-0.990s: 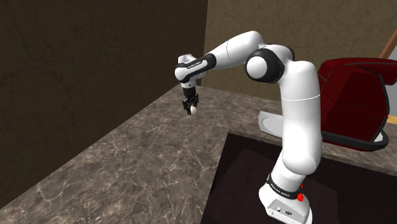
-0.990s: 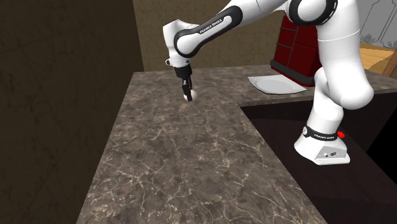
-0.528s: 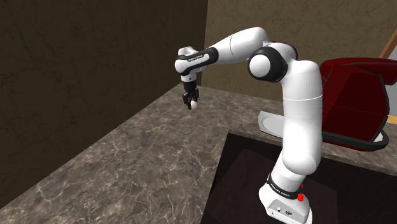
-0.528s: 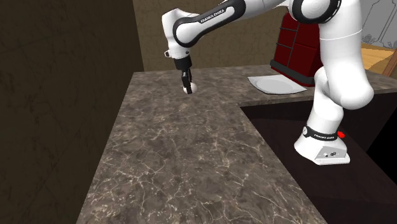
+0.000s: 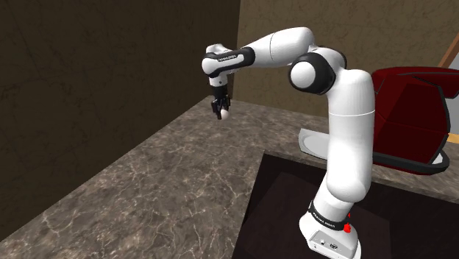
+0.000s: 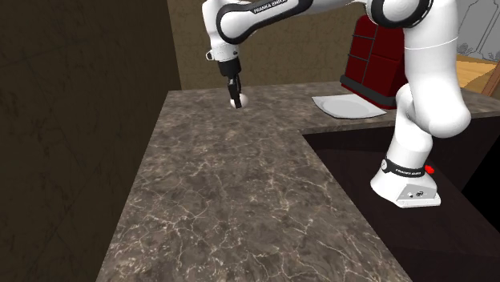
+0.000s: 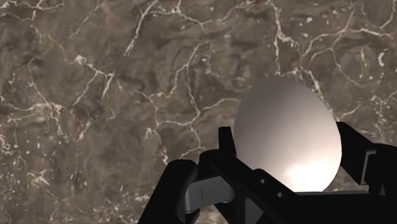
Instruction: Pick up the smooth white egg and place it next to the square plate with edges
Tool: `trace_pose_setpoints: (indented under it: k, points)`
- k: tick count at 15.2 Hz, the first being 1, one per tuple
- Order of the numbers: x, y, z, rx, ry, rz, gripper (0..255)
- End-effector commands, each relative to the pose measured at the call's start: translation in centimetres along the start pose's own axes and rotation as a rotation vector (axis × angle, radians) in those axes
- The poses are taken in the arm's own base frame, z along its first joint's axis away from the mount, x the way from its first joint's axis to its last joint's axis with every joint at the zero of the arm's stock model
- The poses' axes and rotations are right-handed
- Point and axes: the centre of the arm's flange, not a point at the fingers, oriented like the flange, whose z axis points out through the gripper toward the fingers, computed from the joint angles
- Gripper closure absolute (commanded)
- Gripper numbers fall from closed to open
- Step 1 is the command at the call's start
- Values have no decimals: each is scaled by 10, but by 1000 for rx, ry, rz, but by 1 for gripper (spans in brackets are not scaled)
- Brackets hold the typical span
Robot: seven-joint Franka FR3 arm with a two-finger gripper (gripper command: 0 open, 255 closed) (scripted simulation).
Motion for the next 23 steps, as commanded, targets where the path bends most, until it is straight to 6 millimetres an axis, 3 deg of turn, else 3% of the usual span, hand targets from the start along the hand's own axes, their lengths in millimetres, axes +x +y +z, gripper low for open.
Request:
trace_pose_setpoints:
  k: [1, 3, 23]
  points:
    - [-3, 0, -10, 0, 0, 0, 255]
    - [-5, 0, -20, 0, 0, 0, 255]
    - [-156, 214, 12, 0, 0, 0, 255]
